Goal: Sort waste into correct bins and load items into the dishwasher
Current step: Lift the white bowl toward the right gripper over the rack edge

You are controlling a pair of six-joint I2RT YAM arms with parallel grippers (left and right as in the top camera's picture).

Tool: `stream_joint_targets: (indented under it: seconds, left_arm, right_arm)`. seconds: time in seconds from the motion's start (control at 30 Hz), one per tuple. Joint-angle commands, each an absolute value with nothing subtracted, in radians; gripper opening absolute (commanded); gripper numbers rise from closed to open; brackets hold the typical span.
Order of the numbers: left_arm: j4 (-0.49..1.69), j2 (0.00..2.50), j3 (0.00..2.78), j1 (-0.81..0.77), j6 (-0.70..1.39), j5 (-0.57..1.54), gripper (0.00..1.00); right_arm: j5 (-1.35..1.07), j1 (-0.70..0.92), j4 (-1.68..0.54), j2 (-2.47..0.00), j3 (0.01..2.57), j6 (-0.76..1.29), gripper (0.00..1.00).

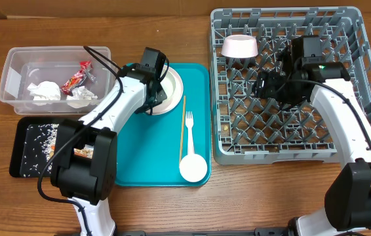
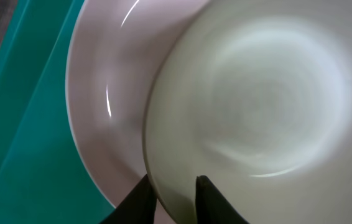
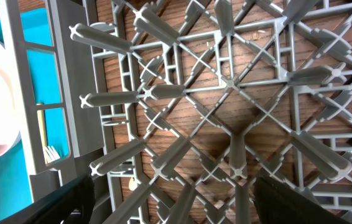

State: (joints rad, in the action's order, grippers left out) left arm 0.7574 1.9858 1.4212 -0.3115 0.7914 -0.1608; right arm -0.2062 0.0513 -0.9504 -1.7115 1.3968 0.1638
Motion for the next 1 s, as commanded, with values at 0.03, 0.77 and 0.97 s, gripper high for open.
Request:
stream_joint_targets:
  seconds: [0.03,0.77,0.97]
  left_arm:
    - [0.754,2.003,1.410,-0.307,0.816,-0.160,0.14]
    - [1.030,1.900,1.695,-0.309,0.627,-0.163,0.04]
    - [1.065,1.893,1.698,-0.309,0.554,-0.047,0.04]
  right_arm:
    - [-0.211,0.050,-0.944,-1.695,1.394,0.168,0.85]
    - [-0.465,0.050,-0.957,-1.689,1.446,0.073,0.83]
    - [-0.529,0.071,-0.959,-1.681,1.454,0.070,0.80]
